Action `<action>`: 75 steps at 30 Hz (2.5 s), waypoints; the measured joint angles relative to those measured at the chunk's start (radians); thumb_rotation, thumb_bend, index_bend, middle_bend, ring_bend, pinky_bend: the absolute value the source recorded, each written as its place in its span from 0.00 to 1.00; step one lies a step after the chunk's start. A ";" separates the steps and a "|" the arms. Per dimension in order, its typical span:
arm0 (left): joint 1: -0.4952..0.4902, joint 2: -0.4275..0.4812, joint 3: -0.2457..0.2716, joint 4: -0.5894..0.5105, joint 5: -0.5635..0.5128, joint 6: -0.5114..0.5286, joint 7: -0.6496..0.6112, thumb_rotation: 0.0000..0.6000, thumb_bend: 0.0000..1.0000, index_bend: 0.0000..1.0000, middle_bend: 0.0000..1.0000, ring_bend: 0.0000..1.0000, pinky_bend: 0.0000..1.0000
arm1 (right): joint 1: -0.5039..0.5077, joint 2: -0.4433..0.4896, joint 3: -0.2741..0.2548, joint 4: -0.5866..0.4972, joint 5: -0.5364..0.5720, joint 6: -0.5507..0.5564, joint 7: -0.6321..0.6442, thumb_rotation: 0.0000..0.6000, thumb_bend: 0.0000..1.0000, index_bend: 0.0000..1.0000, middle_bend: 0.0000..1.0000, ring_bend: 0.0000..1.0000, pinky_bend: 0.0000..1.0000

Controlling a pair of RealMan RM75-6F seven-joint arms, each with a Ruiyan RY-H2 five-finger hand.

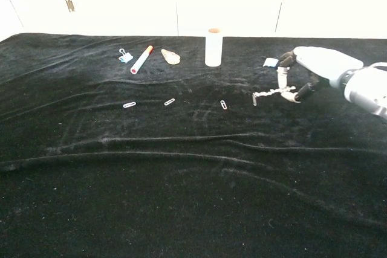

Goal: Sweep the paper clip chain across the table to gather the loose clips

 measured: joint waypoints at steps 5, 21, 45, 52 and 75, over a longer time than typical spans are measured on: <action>0.004 0.004 -0.001 0.005 0.000 0.007 -0.020 1.00 0.60 0.00 0.11 0.11 0.07 | 0.029 -0.037 0.009 0.033 -0.005 -0.014 0.016 1.00 0.41 0.88 0.24 0.10 0.00; 0.028 0.008 0.000 0.025 0.006 0.041 -0.065 1.00 0.60 0.00 0.11 0.11 0.07 | 0.079 -0.120 0.007 0.122 -0.012 -0.054 0.033 1.00 0.41 0.88 0.24 0.10 0.00; 0.032 0.009 -0.002 0.036 0.010 0.045 -0.080 1.00 0.60 0.00 0.11 0.11 0.07 | 0.096 -0.162 0.002 0.201 -0.017 -0.072 0.065 1.00 0.41 0.88 0.24 0.11 0.00; 0.029 0.006 -0.001 0.029 0.012 0.042 -0.063 1.00 0.60 0.00 0.11 0.11 0.07 | 0.073 -0.123 0.001 0.121 -0.038 -0.023 0.091 1.00 0.41 0.88 0.25 0.11 0.00; 0.049 0.011 -0.004 0.033 0.015 0.076 -0.091 1.00 0.60 0.00 0.11 0.11 0.07 | 0.085 -0.174 -0.061 0.059 -0.133 -0.021 0.186 1.00 0.41 0.88 0.25 0.11 0.00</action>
